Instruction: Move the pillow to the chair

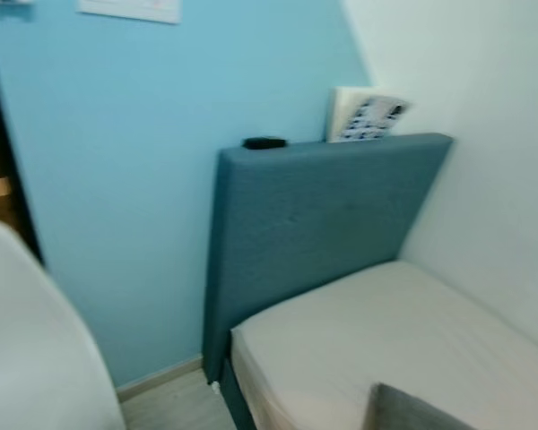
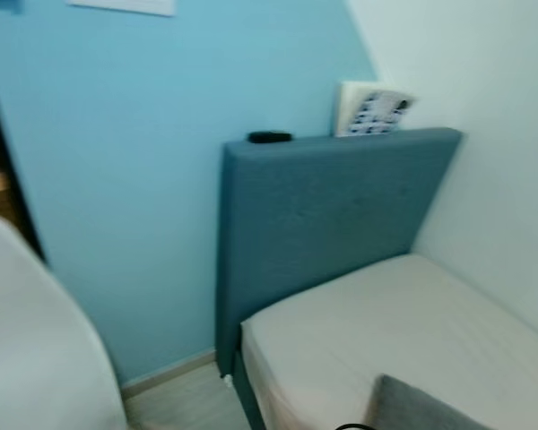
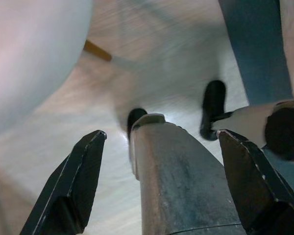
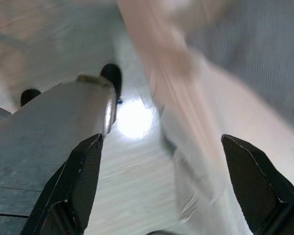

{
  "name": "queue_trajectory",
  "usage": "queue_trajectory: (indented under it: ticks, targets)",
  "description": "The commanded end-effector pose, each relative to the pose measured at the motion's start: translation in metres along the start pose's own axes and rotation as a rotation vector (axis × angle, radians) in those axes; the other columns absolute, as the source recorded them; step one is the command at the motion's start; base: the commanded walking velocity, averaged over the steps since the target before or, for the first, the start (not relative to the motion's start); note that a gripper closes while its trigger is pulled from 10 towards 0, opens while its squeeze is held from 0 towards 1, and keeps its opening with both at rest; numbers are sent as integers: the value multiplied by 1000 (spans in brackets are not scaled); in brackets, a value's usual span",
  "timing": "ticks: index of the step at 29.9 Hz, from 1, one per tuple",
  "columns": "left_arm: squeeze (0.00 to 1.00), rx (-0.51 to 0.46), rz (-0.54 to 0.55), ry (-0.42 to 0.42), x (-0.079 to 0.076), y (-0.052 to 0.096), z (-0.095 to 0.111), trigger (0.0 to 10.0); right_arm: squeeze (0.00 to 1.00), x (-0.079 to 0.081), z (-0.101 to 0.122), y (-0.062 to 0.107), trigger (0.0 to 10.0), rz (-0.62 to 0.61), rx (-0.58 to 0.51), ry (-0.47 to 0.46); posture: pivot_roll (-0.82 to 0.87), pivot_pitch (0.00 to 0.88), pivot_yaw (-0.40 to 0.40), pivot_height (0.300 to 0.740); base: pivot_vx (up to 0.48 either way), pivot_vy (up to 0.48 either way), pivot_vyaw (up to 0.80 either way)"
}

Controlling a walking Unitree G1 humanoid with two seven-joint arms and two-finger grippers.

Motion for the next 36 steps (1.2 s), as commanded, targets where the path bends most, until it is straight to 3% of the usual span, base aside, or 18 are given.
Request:
queue_trajectory:
  ticks: [1,36]
  targets:
    - [0,47,-6,-20,-2,1,-13,10000,0,-9,1,1,10000,-32,-10,-40,57,27,-93,740,0,0,-788]
    - [0,26,-11,-9,-7,0,-8,10000,0,-19,0,2,10000,-74,-9,-76,50,24,-99,740,0,0,-788]
Point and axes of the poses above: a point about 5 cm out from each wrist's last joint towards the gripper, its own y axis pointing back from the gripper into the wrist, its own z axis along the axis of the wrist's last joint, x = y × z, the point moved 5 cm from there along -y, pointing out of the wrist towards the gripper, and after that the axes turned 9 degrees about y, right-handed, at the moved point
